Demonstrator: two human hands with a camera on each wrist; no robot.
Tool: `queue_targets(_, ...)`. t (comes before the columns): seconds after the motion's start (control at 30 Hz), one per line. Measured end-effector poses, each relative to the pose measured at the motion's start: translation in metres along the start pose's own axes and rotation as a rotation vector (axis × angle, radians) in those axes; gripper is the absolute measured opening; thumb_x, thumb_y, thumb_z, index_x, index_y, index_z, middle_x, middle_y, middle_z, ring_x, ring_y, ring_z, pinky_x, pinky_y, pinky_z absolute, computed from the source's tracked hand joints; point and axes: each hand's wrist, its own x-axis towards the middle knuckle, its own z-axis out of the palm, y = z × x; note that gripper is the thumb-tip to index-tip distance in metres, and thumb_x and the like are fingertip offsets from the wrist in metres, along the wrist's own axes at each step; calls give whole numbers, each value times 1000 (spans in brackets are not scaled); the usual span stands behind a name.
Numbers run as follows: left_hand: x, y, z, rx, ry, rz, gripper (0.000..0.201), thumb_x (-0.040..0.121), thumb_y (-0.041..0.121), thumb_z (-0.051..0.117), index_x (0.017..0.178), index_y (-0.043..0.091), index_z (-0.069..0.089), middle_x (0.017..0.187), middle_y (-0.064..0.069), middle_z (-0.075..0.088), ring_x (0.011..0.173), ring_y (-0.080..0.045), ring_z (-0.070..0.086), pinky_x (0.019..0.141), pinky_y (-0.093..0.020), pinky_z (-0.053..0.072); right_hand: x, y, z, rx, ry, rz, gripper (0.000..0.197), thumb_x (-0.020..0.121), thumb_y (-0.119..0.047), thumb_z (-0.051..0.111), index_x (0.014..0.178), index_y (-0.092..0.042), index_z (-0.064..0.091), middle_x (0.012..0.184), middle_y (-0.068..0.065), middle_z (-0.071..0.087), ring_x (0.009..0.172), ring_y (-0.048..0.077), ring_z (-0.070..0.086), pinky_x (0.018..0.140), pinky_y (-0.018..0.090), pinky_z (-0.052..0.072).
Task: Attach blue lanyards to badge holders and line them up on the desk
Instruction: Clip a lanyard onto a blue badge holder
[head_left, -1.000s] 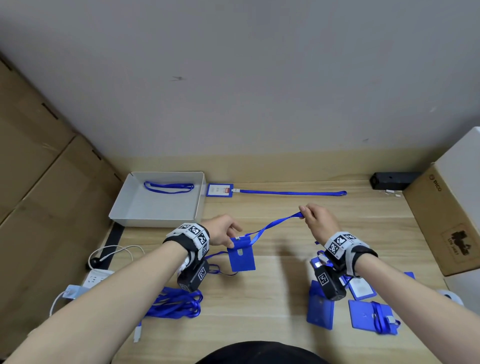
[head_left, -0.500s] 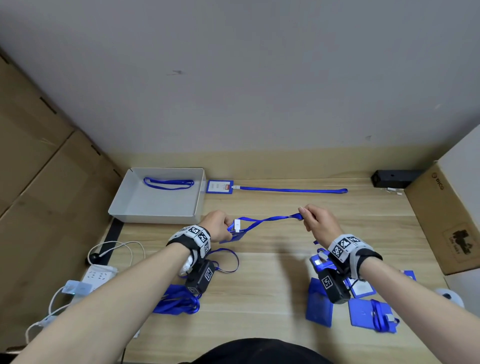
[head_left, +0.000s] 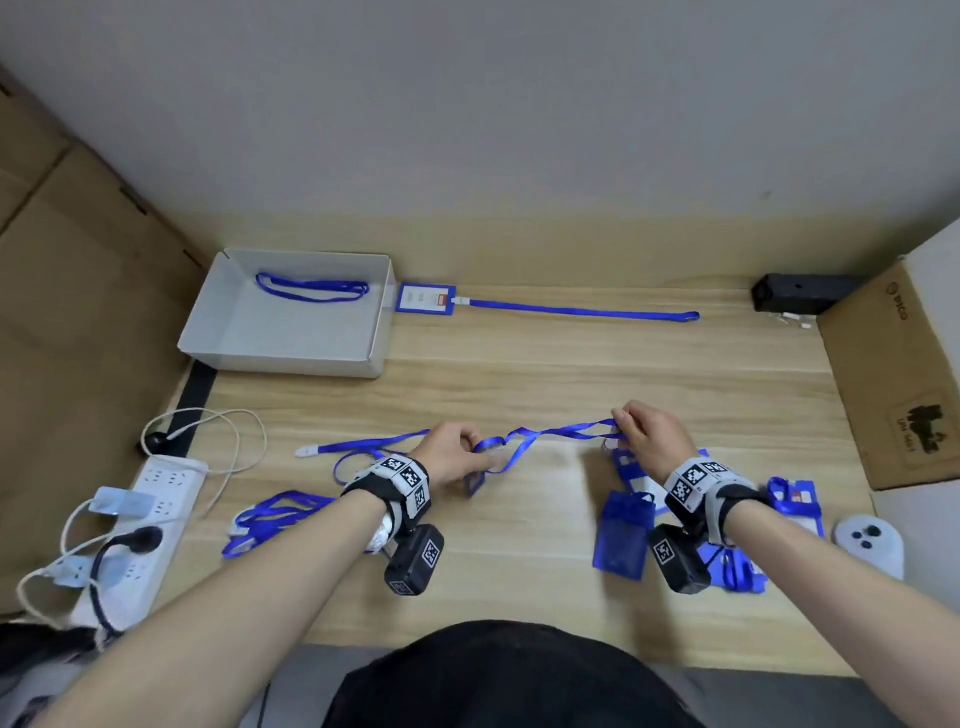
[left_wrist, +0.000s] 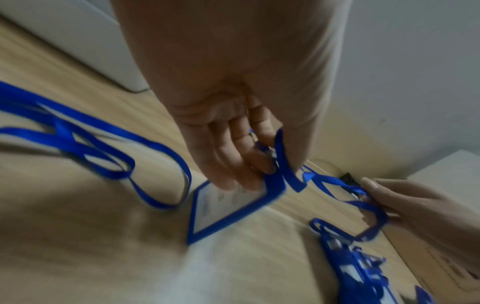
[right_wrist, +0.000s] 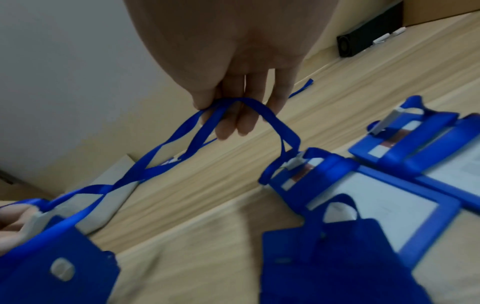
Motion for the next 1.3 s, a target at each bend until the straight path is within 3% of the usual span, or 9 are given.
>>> queue_targets(0.13,-10,-5,31,-162,-235,-6,22,81,34,75,80,16,62,71,-3,68,65,-17,64,51,-25,47,5,12,-13,-120,7,53,33,101,-33,45,74,-15,49,65,7,57,68,32,51,65,43,43)
queue_targets(0.33,14,-19,44,171,-82,6,6,77,24,70,78,26,64,77,8,68,79,-16,65,78,-33,53,35,37,-37,-254,12,103,15,93,-26,53,96,-20,67,100,11,69,96,35,61,83,42,50)
queue_targets(0.47,27,-16,58,484,23,43,44,75,34,74,113,26,55,116,5,52,114,-16,51,93,-34,46,27,21,-23,-267,-3,-48,18,91,-18,58,107,-15,66,110,7,63,109,31,49,91,38,40)
queue_targets(0.6,38,-20,87,757,45,48,73,67,48,79,126,24,43,124,0,40,117,-23,41,88,-36,42,6,-2,18,-183,-266,-211,18,88,-32,63,102,-20,66,101,-2,60,101,22,51,87,36,43)
queue_targets(0.77,42,-25,94,792,101,34,66,67,44,80,118,20,46,117,-1,45,113,-24,45,86,-36,40,-4,-13,65,-345,-462,-315,33,83,-29,68,114,-19,66,113,5,57,107,26,48,90,38,44)
queue_targets(0.93,36,-31,76,669,-18,15,29,85,32,68,107,27,51,111,6,63,107,-22,58,90,-37,37,-1,-30,67,-515,-478,-362,9,86,-27,59,92,-21,57,106,6,62,108,28,50,84,37,43)
queue_targets(1.07,26,-33,47,519,-94,11,14,88,23,63,101,25,61,108,1,63,104,-24,60,85,-32,47,-3,-45,63,-541,-553,-369,19,92,-37,56,100,-21,62,100,7,69,108,29,53,108,34,31)
queue_targets(1.17,14,-26,30,453,-135,38,21,87,24,61,108,26,60,110,2,65,102,-22,60,88,-34,48,-5,-62,57,-269,-630,-265,21,94,-33,60,99,-15,69,87,3,69,82,20,57,75,29,41)
queue_targets(1.3,-3,-15,14,229,-117,105,17,83,41,64,97,31,64,94,6,69,89,-18,64,83,-35,52,-7,-84,52,-32,-615,-231,20,91,-30,67,83,-13,70,62,-6,67,60,11,56,66,31,47)
